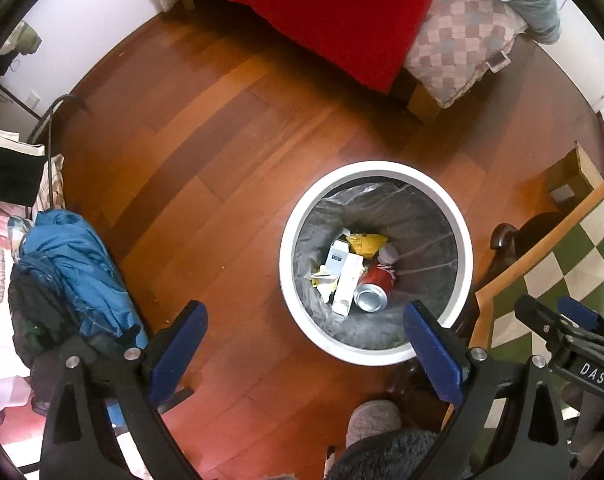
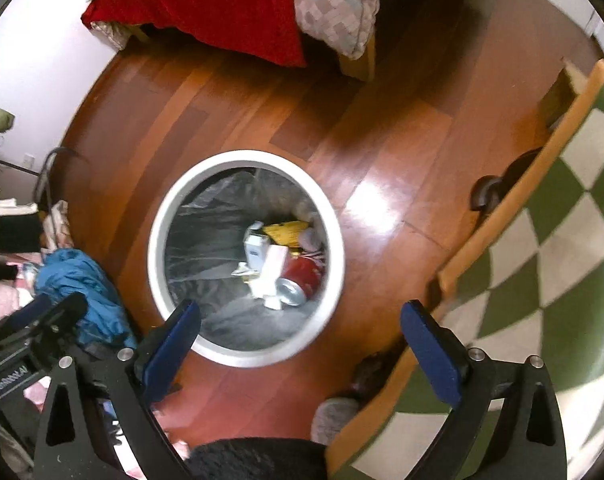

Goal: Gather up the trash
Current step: 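Open both tools over the bin to drop the wrapper and cup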

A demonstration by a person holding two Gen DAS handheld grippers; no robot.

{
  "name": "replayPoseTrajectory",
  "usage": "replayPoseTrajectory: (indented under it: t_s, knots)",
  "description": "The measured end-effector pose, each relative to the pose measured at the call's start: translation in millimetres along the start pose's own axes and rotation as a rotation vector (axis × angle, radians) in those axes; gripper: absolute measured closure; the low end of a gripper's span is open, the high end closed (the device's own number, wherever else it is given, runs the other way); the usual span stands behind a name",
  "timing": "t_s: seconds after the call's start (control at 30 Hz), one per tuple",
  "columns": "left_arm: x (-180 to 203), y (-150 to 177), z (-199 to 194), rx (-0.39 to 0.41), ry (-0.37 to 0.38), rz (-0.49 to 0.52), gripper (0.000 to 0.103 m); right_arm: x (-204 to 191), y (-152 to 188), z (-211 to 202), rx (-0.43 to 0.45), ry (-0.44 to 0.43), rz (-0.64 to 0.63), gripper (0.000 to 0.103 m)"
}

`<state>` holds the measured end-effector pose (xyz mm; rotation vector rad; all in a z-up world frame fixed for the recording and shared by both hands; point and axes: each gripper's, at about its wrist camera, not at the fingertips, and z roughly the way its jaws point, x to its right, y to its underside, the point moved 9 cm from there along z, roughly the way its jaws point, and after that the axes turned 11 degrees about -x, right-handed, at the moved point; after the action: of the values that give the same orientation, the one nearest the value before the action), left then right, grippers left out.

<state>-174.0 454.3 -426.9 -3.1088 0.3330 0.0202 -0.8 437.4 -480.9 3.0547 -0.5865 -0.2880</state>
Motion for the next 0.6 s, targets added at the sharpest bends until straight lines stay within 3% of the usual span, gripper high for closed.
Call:
replayPoseTrajectory:
  t_s: [0.23,0.6]
  knots:
    - [4,12,-31,0.057,-0.006,0.015,0.003,3,27,-29,0.040,0.055,-0.003,0.002]
    - [7,38,-106,0.201,-0.018,0.055,0.003,-1,65,-102,0.174,0.019,-0.015,0.002]
